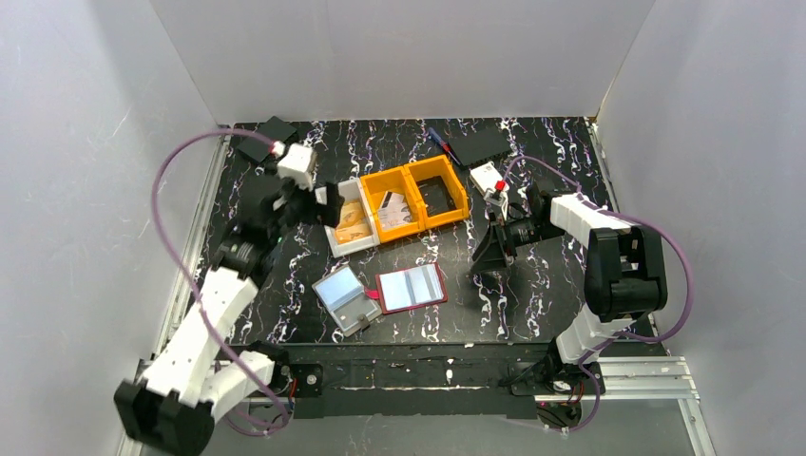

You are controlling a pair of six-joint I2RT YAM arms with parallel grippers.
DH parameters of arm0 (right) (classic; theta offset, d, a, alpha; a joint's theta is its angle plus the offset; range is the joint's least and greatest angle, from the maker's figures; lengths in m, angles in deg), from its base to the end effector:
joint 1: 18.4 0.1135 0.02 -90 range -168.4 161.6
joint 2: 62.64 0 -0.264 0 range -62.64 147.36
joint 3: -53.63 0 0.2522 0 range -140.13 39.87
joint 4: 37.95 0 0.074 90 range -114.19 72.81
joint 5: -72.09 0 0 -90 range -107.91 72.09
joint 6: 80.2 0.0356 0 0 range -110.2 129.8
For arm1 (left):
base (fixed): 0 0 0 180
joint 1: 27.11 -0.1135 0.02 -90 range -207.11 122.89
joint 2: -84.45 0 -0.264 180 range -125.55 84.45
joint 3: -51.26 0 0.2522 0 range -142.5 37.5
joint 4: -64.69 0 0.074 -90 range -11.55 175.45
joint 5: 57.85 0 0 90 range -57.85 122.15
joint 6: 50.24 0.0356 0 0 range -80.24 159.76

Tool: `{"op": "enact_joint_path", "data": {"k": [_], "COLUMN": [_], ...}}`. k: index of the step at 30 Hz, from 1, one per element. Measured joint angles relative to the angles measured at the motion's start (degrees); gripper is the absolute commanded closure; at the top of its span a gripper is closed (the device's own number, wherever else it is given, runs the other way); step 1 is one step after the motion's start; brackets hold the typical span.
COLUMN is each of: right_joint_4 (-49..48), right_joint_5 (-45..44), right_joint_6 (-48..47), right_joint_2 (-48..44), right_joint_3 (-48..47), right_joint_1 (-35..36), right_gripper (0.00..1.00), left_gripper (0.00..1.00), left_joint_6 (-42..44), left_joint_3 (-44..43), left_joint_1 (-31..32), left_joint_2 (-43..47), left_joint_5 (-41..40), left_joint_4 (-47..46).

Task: Take the credit cards out of the card holder
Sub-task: Place the credit card in the storage box.

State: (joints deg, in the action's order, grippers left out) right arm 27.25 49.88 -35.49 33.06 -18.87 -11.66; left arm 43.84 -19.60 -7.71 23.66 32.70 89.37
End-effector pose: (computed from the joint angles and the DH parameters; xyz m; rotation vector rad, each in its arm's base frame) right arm 0.2747 0.0656 0.1894 -1.0400 2.0810 1.4646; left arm 0.2315 -0.0819 0.3604 0.3790 1.7906 -0.1972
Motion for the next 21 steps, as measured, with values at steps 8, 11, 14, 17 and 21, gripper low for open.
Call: {"op": "enact_joint_path", "data": {"k": [8,11,14,17,21], "right_joint_4": [-1.01,-2.45,-4.52,-6.86,-8.39], "right_joint_5": [-3.93,-5.35,-6.82,-8.02,-9.16], "right_joint_6": [-0.35,0.17,1.16,2.29,3.41], "right_joint_2": [-3.21,-4.79,-6.25,-7.63,-8.11], "right_joint_3": [0.00,0.07,0.61,1.25,1.46], "right_joint_1": [0.00,0.00,0.00,0.00,0.00], "right_gripper": [0.02,0.01,0.02,0.02,0.02], "left_gripper": [0.02,0.02,0.02,0.02,0.02], "left_joint_6": [-26.80,-35.19,-41.13,-45.13,-48.19], "left_joint_3": [18.84,25.09,29.51,30.47,29.22], "left_joint_1": [-1.18,-0.33,3.78,12.85,23.69], "left_joint_2": [15.43,17.18,19.74,20.68,16.35], "left_joint_5": [17.97,21.79,21.99,18.29,11.02], "left_joint_4": [-5.14,-5.64,-5.97,-6.67,-7.96]}}
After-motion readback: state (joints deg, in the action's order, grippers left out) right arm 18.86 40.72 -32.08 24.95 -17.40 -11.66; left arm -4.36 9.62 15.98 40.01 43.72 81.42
